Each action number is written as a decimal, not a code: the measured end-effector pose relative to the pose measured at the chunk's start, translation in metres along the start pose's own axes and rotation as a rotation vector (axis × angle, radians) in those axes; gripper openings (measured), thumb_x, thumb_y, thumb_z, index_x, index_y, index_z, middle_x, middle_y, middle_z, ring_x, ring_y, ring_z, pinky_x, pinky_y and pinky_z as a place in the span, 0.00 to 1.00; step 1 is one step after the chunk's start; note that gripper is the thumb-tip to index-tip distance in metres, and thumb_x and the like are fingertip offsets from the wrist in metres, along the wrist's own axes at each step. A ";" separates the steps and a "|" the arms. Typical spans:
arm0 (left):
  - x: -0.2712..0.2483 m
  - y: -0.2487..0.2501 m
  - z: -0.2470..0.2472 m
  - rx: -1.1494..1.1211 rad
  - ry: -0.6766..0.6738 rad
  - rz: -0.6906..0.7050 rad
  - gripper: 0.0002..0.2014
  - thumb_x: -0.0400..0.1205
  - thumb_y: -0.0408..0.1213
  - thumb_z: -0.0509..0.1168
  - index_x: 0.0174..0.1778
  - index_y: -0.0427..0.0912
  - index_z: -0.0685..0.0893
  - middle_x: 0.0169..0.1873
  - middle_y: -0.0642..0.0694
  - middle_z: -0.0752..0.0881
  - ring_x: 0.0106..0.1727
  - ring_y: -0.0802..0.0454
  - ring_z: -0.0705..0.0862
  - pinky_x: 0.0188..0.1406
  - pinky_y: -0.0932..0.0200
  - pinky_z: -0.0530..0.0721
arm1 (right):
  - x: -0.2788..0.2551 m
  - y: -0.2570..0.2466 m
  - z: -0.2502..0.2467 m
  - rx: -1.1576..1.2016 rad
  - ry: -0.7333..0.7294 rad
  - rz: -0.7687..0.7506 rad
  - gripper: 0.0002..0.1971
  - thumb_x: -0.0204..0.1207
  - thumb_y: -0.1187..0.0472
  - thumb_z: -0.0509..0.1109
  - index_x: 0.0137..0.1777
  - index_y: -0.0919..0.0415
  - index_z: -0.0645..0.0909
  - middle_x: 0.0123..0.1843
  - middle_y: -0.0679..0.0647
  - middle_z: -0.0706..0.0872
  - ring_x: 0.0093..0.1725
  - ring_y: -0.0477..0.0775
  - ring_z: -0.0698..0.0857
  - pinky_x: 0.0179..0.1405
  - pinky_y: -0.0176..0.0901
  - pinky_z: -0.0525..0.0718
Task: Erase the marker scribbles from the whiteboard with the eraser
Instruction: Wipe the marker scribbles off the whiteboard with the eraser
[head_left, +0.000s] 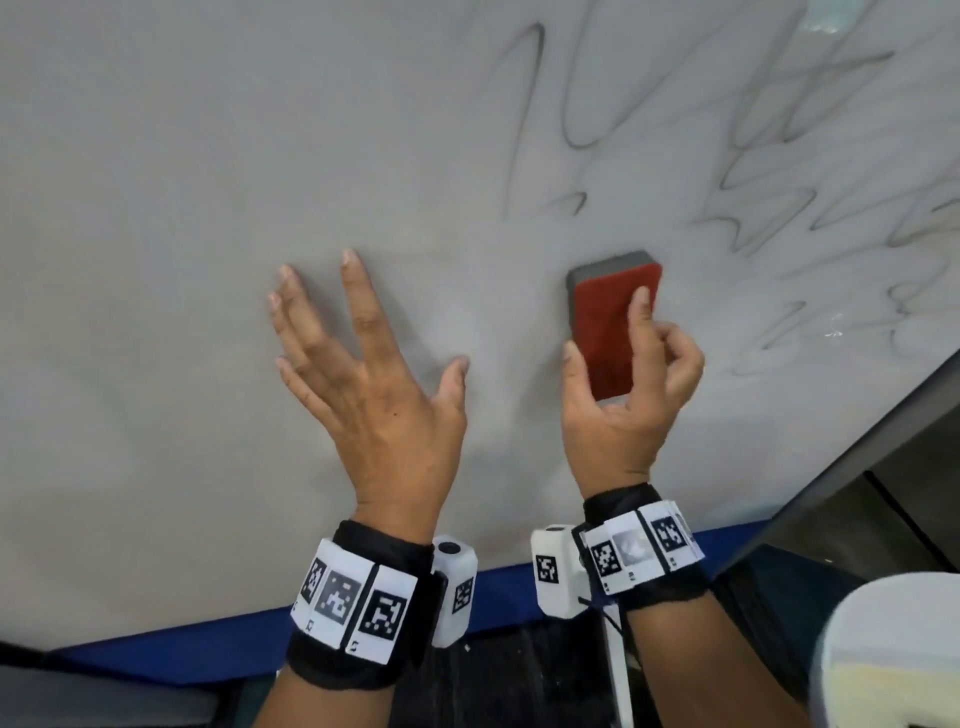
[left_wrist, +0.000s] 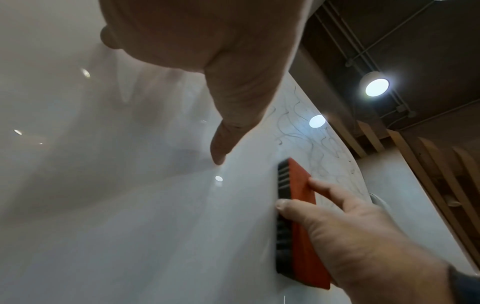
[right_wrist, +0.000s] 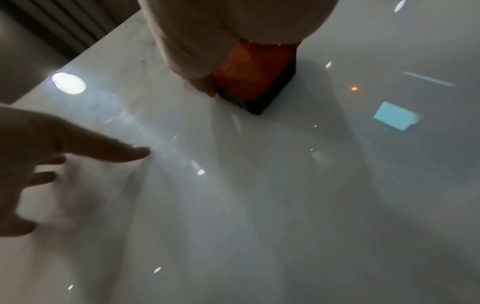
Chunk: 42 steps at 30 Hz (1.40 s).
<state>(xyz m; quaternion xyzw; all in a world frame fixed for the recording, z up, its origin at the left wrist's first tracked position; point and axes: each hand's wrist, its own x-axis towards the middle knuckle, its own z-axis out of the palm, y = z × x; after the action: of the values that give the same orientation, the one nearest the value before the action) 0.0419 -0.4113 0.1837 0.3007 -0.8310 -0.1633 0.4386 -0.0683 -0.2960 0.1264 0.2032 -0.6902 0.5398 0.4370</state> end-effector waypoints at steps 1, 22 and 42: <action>-0.001 0.004 0.003 0.002 -0.003 0.005 0.57 0.70 0.48 0.81 0.88 0.43 0.51 0.85 0.30 0.47 0.86 0.31 0.45 0.79 0.21 0.54 | 0.003 0.004 -0.002 0.014 0.016 0.050 0.35 0.72 0.63 0.81 0.77 0.56 0.72 0.59 0.62 0.72 0.58 0.67 0.77 0.64 0.51 0.82; -0.033 0.117 0.076 0.002 -0.043 -0.037 0.58 0.73 0.62 0.71 0.86 0.30 0.48 0.84 0.23 0.46 0.85 0.25 0.44 0.75 0.16 0.52 | 0.010 0.090 -0.056 -0.052 -0.016 0.227 0.33 0.74 0.61 0.78 0.77 0.54 0.69 0.64 0.60 0.73 0.64 0.63 0.76 0.62 0.66 0.82; -0.053 0.139 0.103 0.107 -0.108 0.013 0.55 0.75 0.61 0.67 0.85 0.28 0.47 0.82 0.19 0.47 0.83 0.20 0.44 0.74 0.14 0.51 | 0.017 0.094 -0.071 -0.080 -0.101 0.183 0.30 0.73 0.62 0.78 0.75 0.51 0.72 0.64 0.61 0.75 0.62 0.60 0.75 0.61 0.61 0.82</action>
<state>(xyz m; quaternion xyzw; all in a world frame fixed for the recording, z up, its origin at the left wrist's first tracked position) -0.0694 -0.2700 0.1671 0.3092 -0.8629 -0.1318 0.3774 -0.1209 -0.1962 0.0891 0.1488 -0.7480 0.5385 0.3583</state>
